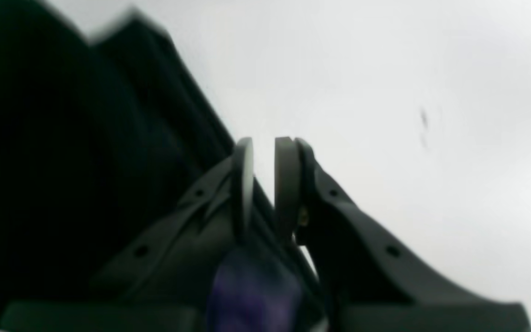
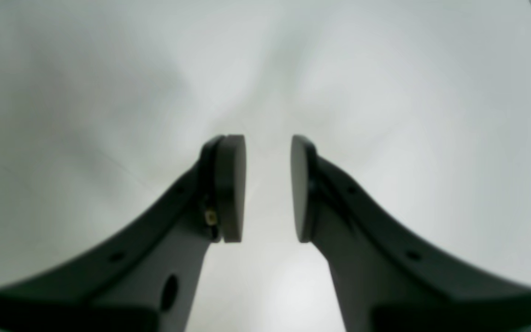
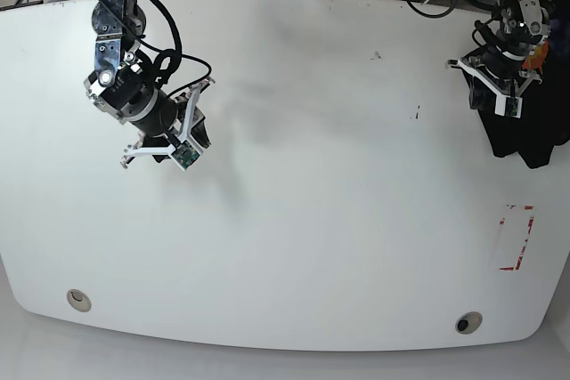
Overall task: Layout the t-shirt on the table in an organized manner, then fold the t-shirt properly
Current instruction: 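Lift the bundle with the left gripper and carry it off the table edge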
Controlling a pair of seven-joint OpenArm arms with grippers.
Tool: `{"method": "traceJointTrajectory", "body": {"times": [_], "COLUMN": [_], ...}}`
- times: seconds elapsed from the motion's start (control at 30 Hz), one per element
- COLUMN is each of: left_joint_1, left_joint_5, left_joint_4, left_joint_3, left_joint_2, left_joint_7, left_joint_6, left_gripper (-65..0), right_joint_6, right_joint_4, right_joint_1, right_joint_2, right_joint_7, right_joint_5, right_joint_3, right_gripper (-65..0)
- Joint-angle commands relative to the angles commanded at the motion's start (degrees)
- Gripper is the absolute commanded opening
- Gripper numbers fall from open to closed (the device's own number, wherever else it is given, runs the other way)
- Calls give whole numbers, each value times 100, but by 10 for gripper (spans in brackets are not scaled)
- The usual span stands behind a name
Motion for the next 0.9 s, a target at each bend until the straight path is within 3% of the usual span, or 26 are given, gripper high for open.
{"method": "traceJointTrajectory", "body": {"times": [0.1,0.33,0.73,0.9], "left_joint_1": [220,607,862,853], "left_joint_5": [-97,-97,-97,-114], "left_joint_4": [70,44,-545,-897], "left_joint_3": [0,-18,-35,-316], "left_joint_2": [-9,-62,-870,-1108], "left_joint_7": [246,308,308,308], "left_joint_6": [0,-9,-9,-18], "left_gripper": [-583,-582,-582,-582], "right_joint_6": [0,0,0,0], "right_joint_4": [0,0,0,0], "right_joint_1": [9,26,44,35], "right_joint_2": [0,-9,-18,-18], "right_joint_7": [0,0,0,0], "right_joint_5": [0,0,0,0], "right_joint_3": [0,9,9,9], "right_gripper": [-491,-491,-491,-491]}}
